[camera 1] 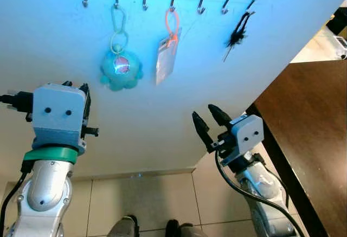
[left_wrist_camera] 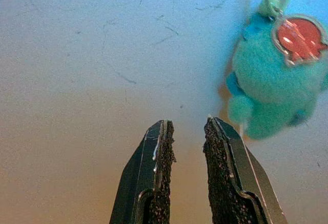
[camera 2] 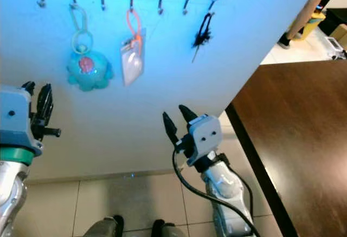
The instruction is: Hang keys on a hook
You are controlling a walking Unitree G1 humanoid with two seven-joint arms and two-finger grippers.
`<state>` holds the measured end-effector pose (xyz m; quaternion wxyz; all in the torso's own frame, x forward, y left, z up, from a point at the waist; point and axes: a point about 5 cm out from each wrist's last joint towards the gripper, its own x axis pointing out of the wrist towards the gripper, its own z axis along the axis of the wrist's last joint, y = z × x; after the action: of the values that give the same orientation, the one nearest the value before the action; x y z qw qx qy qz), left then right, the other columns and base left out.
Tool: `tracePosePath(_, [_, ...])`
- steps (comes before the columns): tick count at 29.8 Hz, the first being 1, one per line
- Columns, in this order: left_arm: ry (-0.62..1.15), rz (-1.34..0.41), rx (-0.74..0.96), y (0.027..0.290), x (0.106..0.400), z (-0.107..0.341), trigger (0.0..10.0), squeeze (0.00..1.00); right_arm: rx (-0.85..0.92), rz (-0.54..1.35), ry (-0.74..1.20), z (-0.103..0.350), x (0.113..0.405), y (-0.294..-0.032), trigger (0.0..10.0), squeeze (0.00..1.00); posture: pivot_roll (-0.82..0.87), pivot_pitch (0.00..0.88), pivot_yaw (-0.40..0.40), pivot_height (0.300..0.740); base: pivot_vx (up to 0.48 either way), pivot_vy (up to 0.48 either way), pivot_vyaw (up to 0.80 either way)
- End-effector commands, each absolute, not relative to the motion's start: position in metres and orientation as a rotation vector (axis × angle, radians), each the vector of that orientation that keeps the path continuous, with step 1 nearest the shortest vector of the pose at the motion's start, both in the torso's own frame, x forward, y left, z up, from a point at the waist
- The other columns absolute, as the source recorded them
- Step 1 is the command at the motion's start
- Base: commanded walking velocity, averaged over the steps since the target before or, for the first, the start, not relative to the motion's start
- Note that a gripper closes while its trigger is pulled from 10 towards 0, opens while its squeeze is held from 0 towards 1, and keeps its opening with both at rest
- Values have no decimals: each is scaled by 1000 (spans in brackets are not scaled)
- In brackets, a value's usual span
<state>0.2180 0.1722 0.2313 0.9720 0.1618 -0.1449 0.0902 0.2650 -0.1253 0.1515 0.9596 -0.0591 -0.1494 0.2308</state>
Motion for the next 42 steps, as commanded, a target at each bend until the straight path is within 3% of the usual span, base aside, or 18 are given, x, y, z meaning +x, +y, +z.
tracePosePath(1, [-296,169,342,171,215,231,10000,0,-102,471,-289,148,264,-124,10000,0,178,96,-12,740,-296,0,0])
tracePosePath(23, [-300,142,356,166,220,230,10000,0,-105,449,-311,154,270,-122,10000,0,169,79,3,740,-295,0,0])
tracePosePath(31, [-395,64,399,151,242,244,10000,0,-129,319,-439,193,287,-139,10000,0,126,51,41,740,-295,0,0])
tracePosePath(42, [-415,-68,434,132,266,246,10000,0,-152,253,-471,201,290,-148,10000,0,76,45,106,740,-154,0,0])
